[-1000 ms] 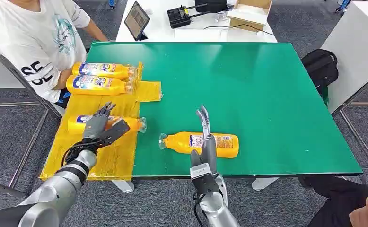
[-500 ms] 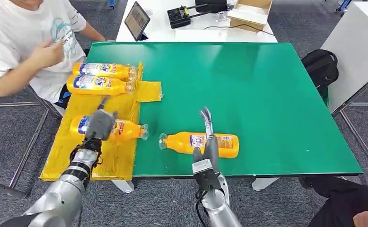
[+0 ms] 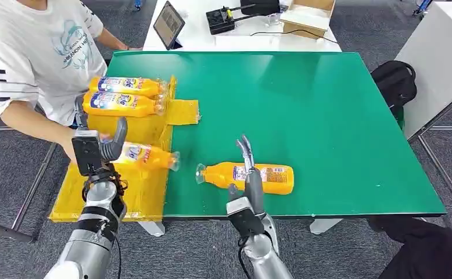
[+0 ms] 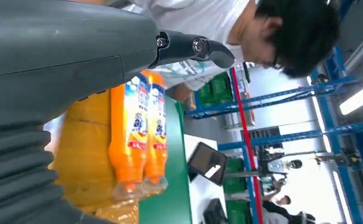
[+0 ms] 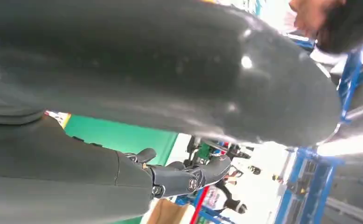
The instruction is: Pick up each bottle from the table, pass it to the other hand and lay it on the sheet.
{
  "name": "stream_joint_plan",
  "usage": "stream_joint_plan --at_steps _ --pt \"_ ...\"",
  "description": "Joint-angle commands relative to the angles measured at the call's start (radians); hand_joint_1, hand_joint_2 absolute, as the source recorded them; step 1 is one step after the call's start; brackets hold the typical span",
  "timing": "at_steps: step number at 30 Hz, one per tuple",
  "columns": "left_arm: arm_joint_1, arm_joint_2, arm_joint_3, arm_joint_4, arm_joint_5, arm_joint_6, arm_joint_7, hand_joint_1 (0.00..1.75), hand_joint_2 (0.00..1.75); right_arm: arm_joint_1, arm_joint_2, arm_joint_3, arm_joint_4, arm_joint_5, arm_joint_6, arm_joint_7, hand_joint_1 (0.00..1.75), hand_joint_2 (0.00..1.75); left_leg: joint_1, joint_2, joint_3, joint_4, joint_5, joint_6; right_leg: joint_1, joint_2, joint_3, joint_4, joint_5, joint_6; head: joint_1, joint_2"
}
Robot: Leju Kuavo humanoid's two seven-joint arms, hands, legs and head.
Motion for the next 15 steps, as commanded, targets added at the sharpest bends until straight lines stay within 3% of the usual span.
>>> stream_joint_plan --at_steps 1,9,11,15 --pt "0.011 0.022 -0.057 -0.037 0.027 -0.003 0.004 0.00 1.75 -0.082 -0.062 0.006 0.131 0.053 0.014 0.031 0.00 1.75 0.000 0.001 0.004 -0.001 -0.001 0.001 0.001 0.000 0.004 -0.001 -0.001 -0.003 0.000 0.000" --pt "0.170 0.005 -0.074 -0.125 0.095 -0.046 0.004 0.00 1.75 -0.212 -0.267 -0.034 0.202 0.274 0.075 0.263 0.00 1.75 -0.001 0.001 0.005 -0.002 -0.001 0.002 -0.001 0.000 0.005 -0.003 0.000 -0.001 0.000 0.000" --pt "0.201 0.000 -0.068 -0.132 0.091 -0.060 0.004 0.00 1.75 -0.229 -0.297 -0.041 0.224 0.313 0.125 0.320 0.00 1.75 -0.001 0.001 0.007 -0.002 -0.002 0.002 0.000 0.000 0.007 -0.003 -0.001 -0.002 0.000 0.000" --pt "0.210 -0.003 -0.066 -0.135 0.092 -0.063 0.004 0.00 1.75 -0.233 -0.308 -0.039 0.237 0.329 0.137 0.335 0.00 1.75 -0.001 0.000 0.004 -0.001 -0.001 0.001 0.000 -0.001 0.004 -0.002 -0.001 -0.002 0.000 0.000"
